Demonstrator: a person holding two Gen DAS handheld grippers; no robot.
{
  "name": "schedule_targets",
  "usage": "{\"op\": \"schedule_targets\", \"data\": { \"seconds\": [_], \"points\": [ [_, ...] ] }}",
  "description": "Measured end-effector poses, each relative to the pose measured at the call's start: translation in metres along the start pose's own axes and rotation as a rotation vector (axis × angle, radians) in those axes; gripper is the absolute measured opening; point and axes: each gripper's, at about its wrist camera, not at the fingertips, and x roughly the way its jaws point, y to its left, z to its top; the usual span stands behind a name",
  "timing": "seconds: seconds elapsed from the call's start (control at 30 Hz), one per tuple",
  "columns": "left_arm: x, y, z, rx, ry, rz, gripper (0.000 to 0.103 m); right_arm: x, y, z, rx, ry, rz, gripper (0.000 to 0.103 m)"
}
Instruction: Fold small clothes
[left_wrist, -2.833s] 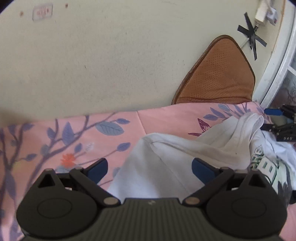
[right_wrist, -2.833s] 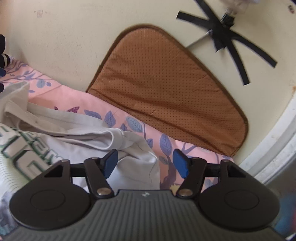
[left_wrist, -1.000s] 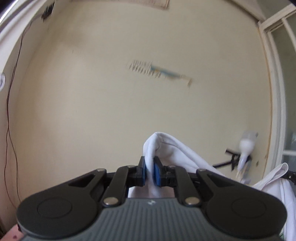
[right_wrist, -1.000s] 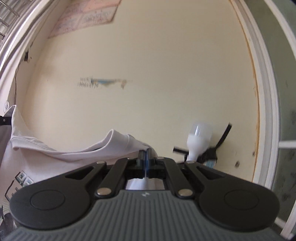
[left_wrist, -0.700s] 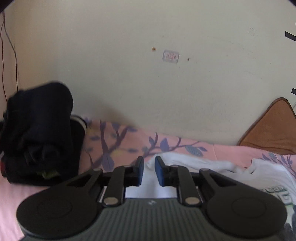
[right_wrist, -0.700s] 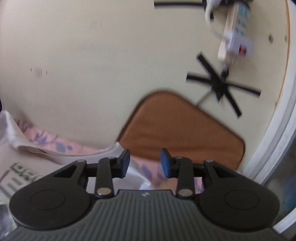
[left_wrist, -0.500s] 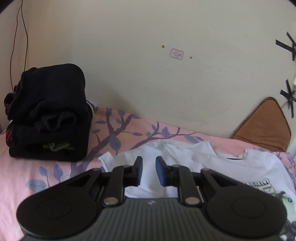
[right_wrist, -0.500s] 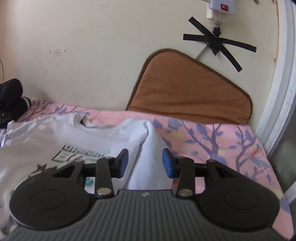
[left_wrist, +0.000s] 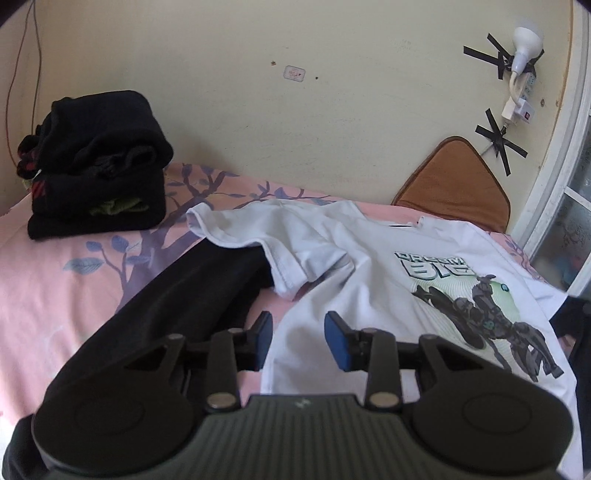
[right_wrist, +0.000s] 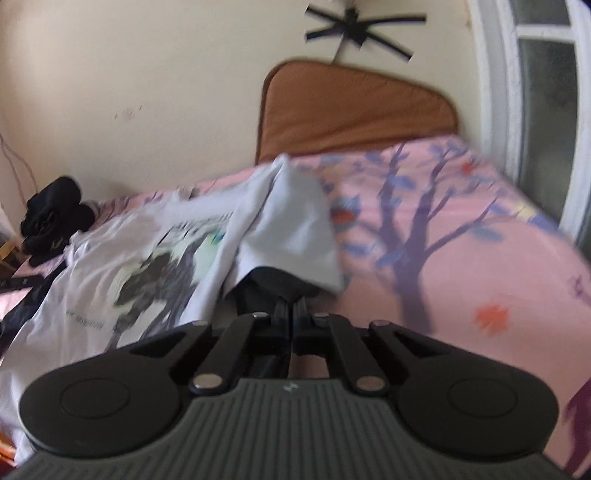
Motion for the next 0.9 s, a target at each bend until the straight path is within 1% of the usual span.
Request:
{"op": "schedule_targets", "data": {
  "seconds": [0.03, 0.07, 0.13, 0.17, 0.2, 0.23, 0.3, 0.33, 0.37, 0.4, 0.43, 0.47, 0.5, 0.53, 0.57, 0.6, 0.67, 0.7, 0.8, 0.83, 0.9],
  "points": [
    [-0.002, 0.003, -0.001, -0.019, 0.001, 0.007, 0.032, -0.001, -0.005, 0.015, -0.078, -0.046, -0.104, 0.004],
    [-0.005, 0.006, -0.004, -0.039, 0.001, 0.014, 0.032, 0.004, -0.008, 0.026, -0.178, -0.081, -0.229, 0.004],
    [-0.011, 0.01, -0.005, -0.064, 0.0, 0.025, 0.032, 0.028, -0.022, 0.041, -0.352, -0.107, -0.481, 0.006],
    [-0.013, 0.012, -0.005, -0.069, 0.001, 0.033, 0.032, 0.041, -0.034, 0.047, -0.364, -0.086, -0.547, 0.013],
    [-0.015, 0.014, -0.004, -0.071, 0.003, 0.041, 0.032, 0.051, -0.046, 0.053, -0.333, -0.028, -0.553, 0.032],
    [-0.018, 0.015, -0.001, -0.068, 0.0, 0.046, 0.032, 0.056, -0.056, 0.058, -0.273, 0.006, -0.512, 0.042],
    [-0.024, 0.014, 0.009, -0.042, -0.022, 0.069, 0.033, 0.048, -0.064, 0.062, -0.162, -0.032, -0.391, 0.045],
    [-0.026, 0.015, 0.016, -0.026, -0.034, 0.084, 0.037, 0.043, -0.06, 0.061, -0.131, -0.058, -0.337, 0.045],
    [-0.026, 0.015, 0.026, -0.009, -0.047, 0.103, 0.04, 0.042, -0.056, 0.061, -0.115, -0.078, -0.296, 0.046],
    [-0.023, 0.013, 0.036, 0.007, -0.055, 0.115, 0.044, 0.043, -0.052, 0.059, -0.107, -0.088, -0.256, 0.049],
    [-0.018, 0.013, 0.047, 0.027, -0.058, 0.119, 0.048, 0.049, -0.042, 0.06, -0.101, -0.086, -0.203, 0.051],
    [-0.01, 0.011, 0.059, 0.052, -0.059, 0.13, 0.05, 0.055, -0.035, 0.06, -0.105, -0.078, -0.164, 0.056],
    [0.001, 0.009, 0.071, 0.072, -0.056, 0.143, 0.051, 0.064, -0.03, 0.059, -0.115, -0.067, -0.134, 0.061],
    [0.015, 0.008, 0.084, 0.096, -0.045, 0.153, 0.055, 0.076, -0.021, 0.06, -0.134, -0.051, -0.107, 0.064],
    [0.031, 0.006, 0.095, 0.119, -0.033, 0.156, 0.06, 0.087, -0.015, 0.062, -0.154, -0.039, -0.087, 0.069],
    [0.046, 0.002, 0.105, 0.14, -0.024, 0.161, 0.061, 0.101, -0.01, 0.066, -0.173, -0.024, -0.068, 0.074],
    [0.082, -0.006, 0.124, 0.175, -0.005, 0.174, 0.063, 0.127, -0.005, 0.074, -0.193, 0.012, -0.042, 0.078],
    [0.1, -0.01, 0.132, 0.19, 0.005, 0.173, 0.063, 0.141, -0.001, 0.078, -0.192, 0.034, -0.03, 0.078],
    [0.155, -0.027, 0.15, 0.231, 0.032, 0.156, 0.071, 0.177, 0.005, 0.092, -0.157, 0.087, 0.02, 0.078],
    [0.171, -0.031, 0.153, 0.234, 0.04, 0.149, 0.071, 0.187, 0.007, 0.097, -0.141, 0.102, 0.033, 0.078],
    [0.204, -0.04, 0.16, 0.227, 0.063, 0.109, 0.071, 0.209, 0.012, 0.104, -0.106, 0.134, 0.076, 0.079]
  ]
}}
